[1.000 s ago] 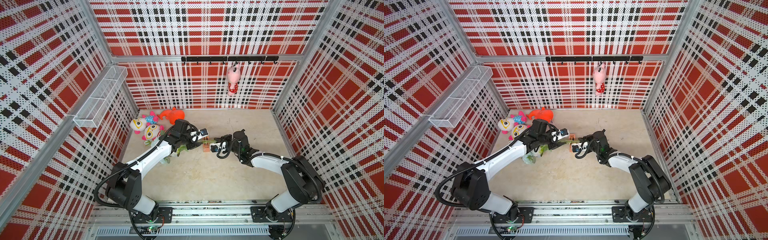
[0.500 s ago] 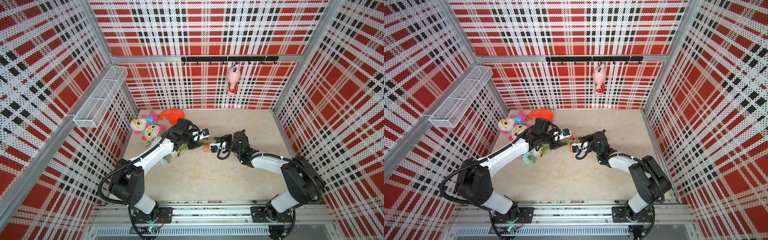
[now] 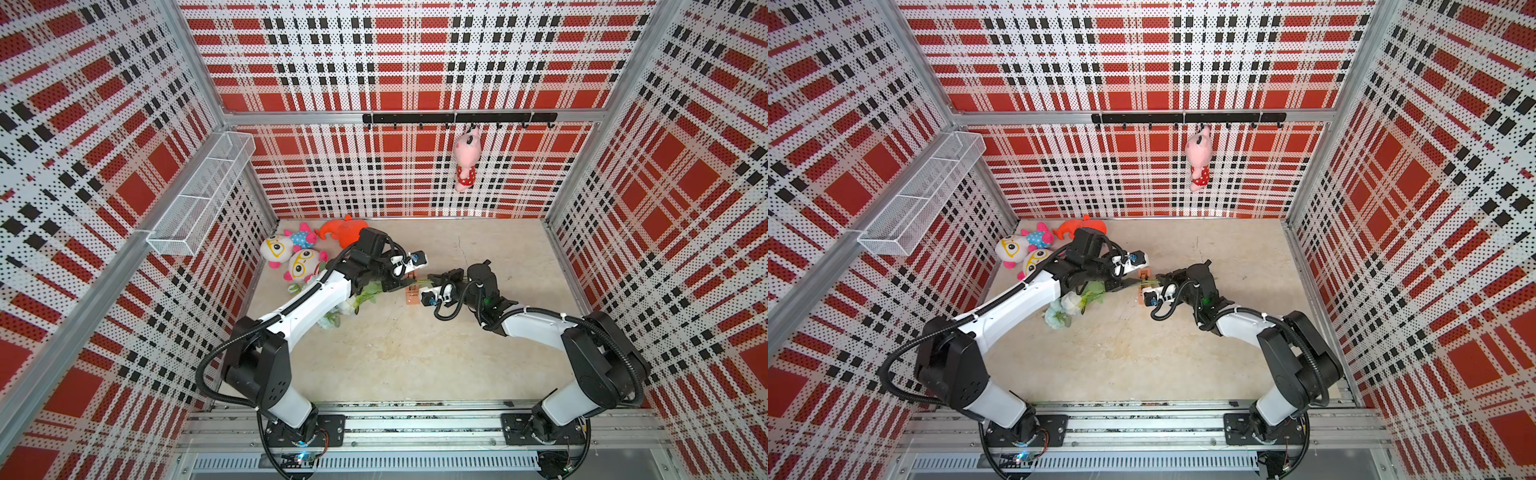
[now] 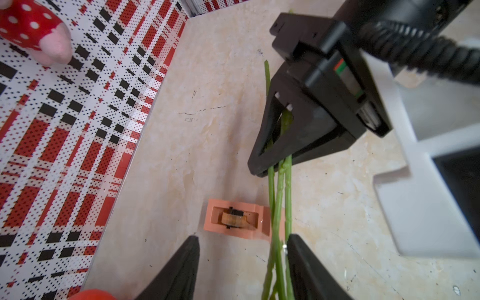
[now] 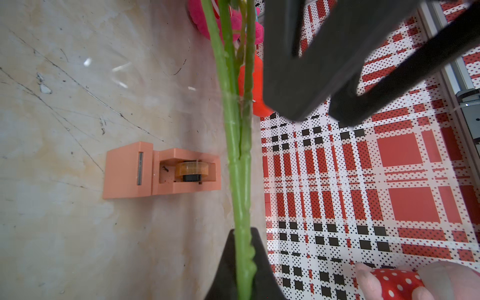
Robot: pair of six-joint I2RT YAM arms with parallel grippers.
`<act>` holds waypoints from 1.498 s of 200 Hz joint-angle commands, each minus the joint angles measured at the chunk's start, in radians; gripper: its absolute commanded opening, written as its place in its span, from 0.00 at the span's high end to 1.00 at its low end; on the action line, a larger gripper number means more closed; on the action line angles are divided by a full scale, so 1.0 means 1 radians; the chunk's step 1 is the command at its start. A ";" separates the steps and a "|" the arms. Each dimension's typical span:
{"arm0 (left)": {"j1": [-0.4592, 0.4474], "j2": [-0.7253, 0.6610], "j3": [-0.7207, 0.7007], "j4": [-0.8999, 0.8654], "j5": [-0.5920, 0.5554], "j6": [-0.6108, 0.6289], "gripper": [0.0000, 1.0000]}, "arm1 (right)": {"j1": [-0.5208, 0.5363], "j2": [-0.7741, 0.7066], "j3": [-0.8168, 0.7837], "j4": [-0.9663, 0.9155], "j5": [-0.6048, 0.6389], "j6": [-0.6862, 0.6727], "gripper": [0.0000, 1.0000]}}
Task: Wrap bouquets with tape
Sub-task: Wrap the tape around the bouquet.
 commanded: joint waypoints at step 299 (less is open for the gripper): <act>0.022 0.013 -0.023 -0.116 0.004 0.093 0.46 | 0.010 -0.001 -0.009 0.078 -0.018 -0.009 1.00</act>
